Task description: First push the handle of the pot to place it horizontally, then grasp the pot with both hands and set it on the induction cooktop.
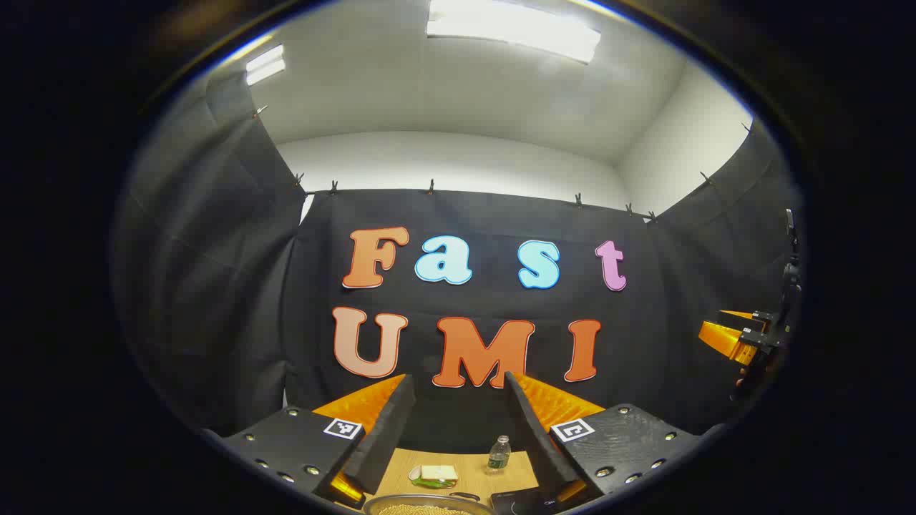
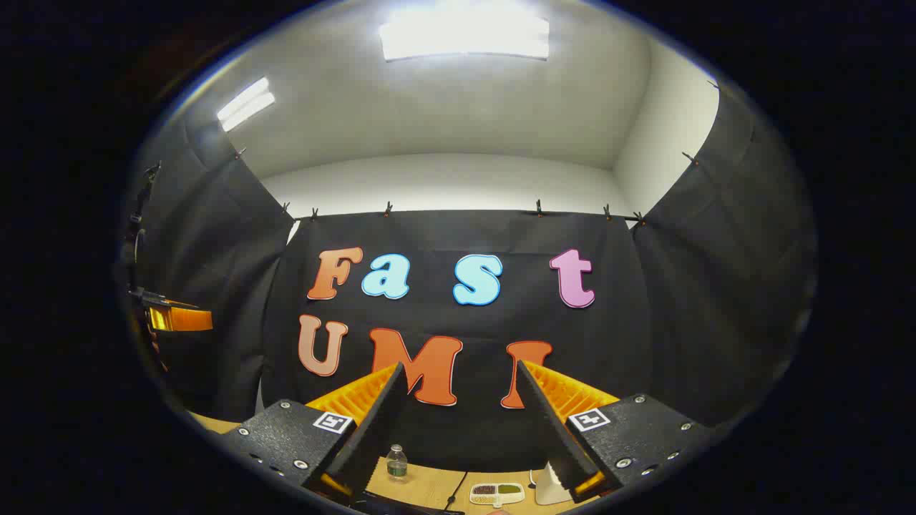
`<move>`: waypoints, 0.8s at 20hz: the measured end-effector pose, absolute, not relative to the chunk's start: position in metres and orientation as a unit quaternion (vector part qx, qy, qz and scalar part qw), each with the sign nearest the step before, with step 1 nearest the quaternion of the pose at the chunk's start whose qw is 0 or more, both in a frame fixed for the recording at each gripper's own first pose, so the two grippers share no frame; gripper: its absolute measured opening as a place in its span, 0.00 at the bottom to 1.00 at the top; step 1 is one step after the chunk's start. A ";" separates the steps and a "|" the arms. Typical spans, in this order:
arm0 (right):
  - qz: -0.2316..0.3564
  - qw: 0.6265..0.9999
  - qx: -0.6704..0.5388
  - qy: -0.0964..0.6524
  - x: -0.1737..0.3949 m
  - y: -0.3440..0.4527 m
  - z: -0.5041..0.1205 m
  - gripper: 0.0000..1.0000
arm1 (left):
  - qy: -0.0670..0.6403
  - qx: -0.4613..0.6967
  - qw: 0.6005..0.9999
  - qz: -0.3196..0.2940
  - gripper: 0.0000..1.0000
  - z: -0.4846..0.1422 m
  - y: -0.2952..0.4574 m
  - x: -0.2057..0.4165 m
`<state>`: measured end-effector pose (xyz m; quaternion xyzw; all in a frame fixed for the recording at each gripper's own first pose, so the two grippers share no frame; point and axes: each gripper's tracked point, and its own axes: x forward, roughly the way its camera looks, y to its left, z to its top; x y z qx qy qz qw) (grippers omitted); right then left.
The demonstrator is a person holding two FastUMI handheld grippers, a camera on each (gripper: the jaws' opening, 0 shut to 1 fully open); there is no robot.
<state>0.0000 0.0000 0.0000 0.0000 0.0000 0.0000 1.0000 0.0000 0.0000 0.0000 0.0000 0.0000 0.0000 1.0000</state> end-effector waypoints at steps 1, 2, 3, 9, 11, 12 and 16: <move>0.001 1.000 0.000 0.000 0.000 -0.001 -0.001 0.97 | -0.001 -0.001 1.000 -0.010 0.80 0.000 -0.005 -0.001; 0.000 1.000 0.000 0.000 0.000 -0.002 -0.001 0.94 | -0.001 -0.003 1.000 -0.014 0.80 0.000 -0.007 -0.001; 0.000 1.000 0.001 0.001 0.000 -0.003 0.000 0.94 | -0.001 -0.002 1.000 -0.012 0.80 -0.001 -0.006 -0.002; -0.006 1.000 -0.007 -0.007 -0.004 -0.008 0.002 0.96 | -0.013 -0.005 1.000 -0.011 0.80 0.004 -0.008 -0.005; -0.003 1.000 -0.006 -0.008 -0.006 -0.007 0.002 0.94 | -0.024 -0.003 1.000 -0.007 0.80 0.007 -0.007 -0.006; -0.003 1.000 -0.004 -0.008 -0.006 -0.007 0.003 0.94 | -0.028 -0.002 1.000 -0.006 0.80 0.009 -0.008 -0.006; -0.004 1.000 -0.004 -0.008 -0.007 -0.009 0.000 0.94 | -0.035 0.003 0.999 -0.009 0.80 0.008 -0.014 -0.011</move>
